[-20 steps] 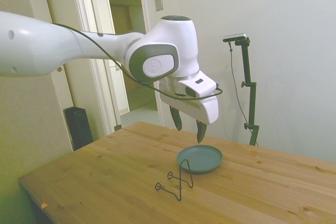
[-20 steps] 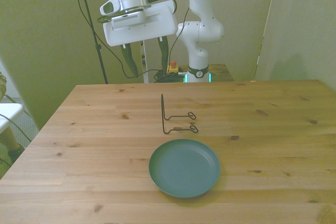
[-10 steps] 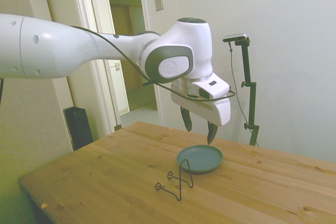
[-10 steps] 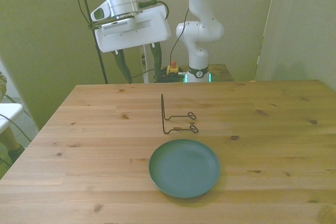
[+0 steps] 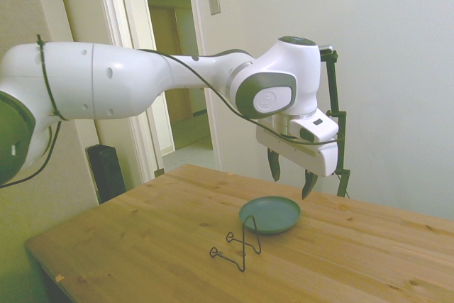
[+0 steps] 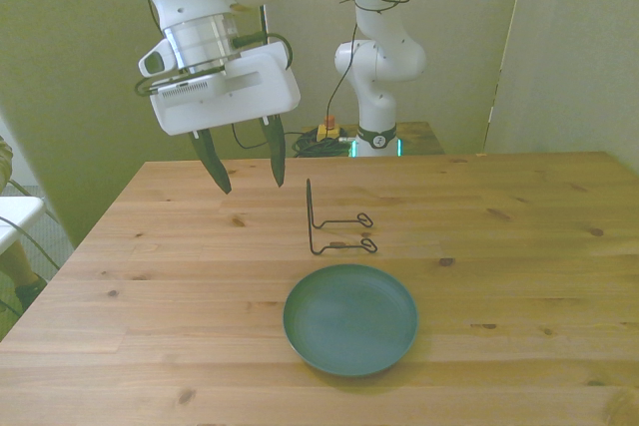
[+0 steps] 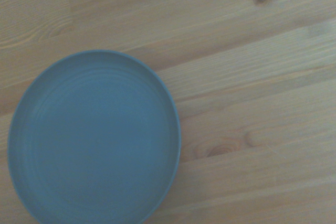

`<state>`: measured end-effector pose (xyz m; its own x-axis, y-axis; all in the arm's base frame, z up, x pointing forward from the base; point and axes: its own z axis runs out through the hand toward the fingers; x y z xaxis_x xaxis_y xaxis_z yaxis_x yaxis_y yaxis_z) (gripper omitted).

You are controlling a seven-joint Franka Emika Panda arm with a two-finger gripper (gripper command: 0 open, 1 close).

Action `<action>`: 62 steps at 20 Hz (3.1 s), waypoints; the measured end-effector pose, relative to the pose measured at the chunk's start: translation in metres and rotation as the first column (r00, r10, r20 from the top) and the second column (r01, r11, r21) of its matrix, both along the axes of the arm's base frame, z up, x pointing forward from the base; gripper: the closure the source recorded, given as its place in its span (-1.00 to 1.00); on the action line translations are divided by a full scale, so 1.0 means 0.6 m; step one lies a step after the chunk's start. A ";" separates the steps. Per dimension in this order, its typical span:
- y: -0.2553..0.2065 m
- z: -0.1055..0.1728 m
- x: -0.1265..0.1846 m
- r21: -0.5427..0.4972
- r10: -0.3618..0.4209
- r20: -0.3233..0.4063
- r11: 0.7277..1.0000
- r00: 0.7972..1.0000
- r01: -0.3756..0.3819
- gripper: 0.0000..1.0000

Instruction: Load the plate

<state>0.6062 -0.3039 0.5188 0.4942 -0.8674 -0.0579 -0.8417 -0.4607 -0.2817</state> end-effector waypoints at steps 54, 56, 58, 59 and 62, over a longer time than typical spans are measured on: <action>0.018 -0.245 0.192 0.086 0.182 -0.101 0.981 0.978 -0.174 1.00; 0.019 -0.245 0.193 0.085 0.188 -0.099 0.980 0.977 -0.180 1.00; 0.020 -0.248 0.194 0.085 0.193 -0.098 0.979 0.976 -0.185 1.00; 0.022 -0.248 0.195 0.085 0.196 -0.098 0.978 0.976 -0.188 1.00; 0.030 -0.251 0.198 0.086 0.205 -0.098 0.977 0.974 -0.197 1.00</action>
